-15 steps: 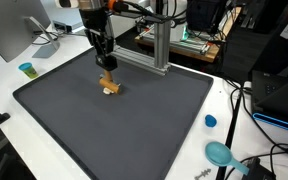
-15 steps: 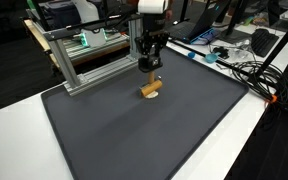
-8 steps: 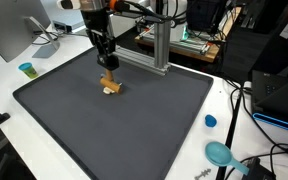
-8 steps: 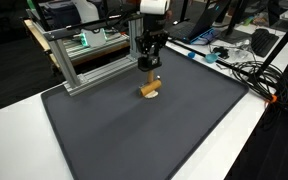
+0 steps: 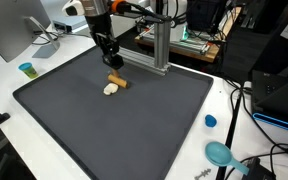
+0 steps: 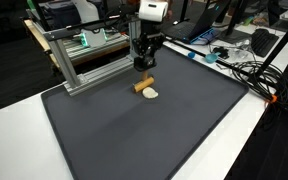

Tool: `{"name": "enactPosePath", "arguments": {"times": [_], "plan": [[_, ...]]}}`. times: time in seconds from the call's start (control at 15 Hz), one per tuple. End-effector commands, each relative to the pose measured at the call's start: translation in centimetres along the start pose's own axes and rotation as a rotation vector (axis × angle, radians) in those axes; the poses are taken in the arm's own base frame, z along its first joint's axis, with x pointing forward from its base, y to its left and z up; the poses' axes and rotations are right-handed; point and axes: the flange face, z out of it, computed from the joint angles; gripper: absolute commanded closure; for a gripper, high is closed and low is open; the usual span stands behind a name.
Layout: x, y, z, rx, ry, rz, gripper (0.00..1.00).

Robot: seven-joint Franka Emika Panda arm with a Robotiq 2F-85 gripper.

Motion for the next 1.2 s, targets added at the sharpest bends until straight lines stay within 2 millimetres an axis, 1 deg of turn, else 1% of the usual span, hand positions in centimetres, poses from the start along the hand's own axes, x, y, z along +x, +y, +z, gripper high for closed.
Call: {"name": "enactPosePath", "arguments": {"times": [0.0,0.13,0.2,0.33,0.4,0.53,0.67,0.8,1.0,1.13], "plan": [[-1.7,2.1,-2.9,-0.008,0.011,-0.019,0.79],[-2.3,3.3,-4.9,0.003,0.074,-0.013,0.79],[-2.2,3.5,-5.5,0.006,0.094,-0.015,0.79],[-1.9,3.4,-6.1,0.011,0.119,-0.010,0.79],[-1.8,3.0,-6.0,0.020,0.117,-0.014,0.79],[-1.6,2.2,-5.5,0.029,0.108,-0.022,0.79],[-1.4,1.3,-4.6,0.031,0.102,-0.027,0.79],[-0.6,0.6,-3.8,0.037,0.128,-0.019,0.79],[0.6,0.3,-2.3,0.036,0.138,-0.007,0.79],[0.6,0.4,-0.9,0.017,0.099,-0.023,0.79]]}}
